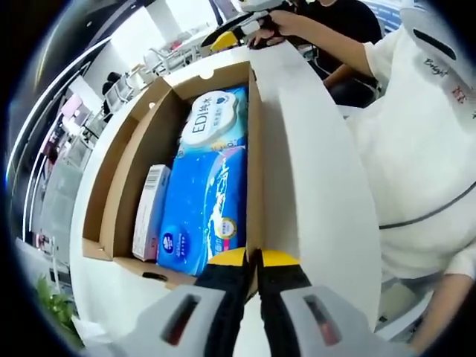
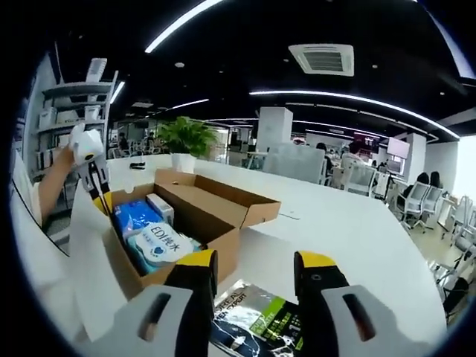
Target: Operate the shoe box by opening the lid, removing the specified soft item, and placing it in the target area until the item is outside and the box remains undamaged.
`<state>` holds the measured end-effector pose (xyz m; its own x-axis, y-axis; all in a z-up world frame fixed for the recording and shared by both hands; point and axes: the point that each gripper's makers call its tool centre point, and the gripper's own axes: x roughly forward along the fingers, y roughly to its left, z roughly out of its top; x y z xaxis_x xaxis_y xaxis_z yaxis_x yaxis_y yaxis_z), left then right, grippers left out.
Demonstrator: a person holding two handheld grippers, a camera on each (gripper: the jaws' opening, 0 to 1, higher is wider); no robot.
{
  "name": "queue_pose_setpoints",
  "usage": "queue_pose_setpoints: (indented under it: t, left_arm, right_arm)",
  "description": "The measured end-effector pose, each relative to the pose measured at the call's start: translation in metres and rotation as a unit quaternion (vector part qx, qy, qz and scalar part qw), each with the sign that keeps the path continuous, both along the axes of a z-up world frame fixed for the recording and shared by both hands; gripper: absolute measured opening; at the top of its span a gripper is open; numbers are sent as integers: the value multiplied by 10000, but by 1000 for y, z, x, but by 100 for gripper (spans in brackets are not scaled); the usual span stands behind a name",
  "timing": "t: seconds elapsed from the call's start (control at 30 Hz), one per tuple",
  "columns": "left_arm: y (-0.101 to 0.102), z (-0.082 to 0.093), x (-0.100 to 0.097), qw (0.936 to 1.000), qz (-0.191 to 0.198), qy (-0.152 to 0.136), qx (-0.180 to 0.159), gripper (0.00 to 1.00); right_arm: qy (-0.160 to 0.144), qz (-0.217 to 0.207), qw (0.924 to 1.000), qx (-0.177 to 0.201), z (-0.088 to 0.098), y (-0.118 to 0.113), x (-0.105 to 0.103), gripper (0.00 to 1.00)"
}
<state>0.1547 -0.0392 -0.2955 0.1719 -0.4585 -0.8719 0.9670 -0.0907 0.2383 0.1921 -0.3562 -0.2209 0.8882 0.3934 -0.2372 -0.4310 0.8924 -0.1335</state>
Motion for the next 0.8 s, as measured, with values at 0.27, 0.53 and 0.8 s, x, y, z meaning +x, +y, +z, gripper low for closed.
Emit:
queue_pose_setpoints:
  t: [0.27,0.53,0.8]
  left_arm:
    - [0,0,0,10000,8,5,-7,4]
    - [0,0,0,10000,-26,13,2,4]
    - [0,0,1,10000,-31,9,-4,4]
  right_arm:
    - [-96,-140,9984,543,3,-7,-9,41]
    - [-225,-22,9952,951,13,-2,-18,43]
    - [-366,310,9968,646,29,14,-20,42]
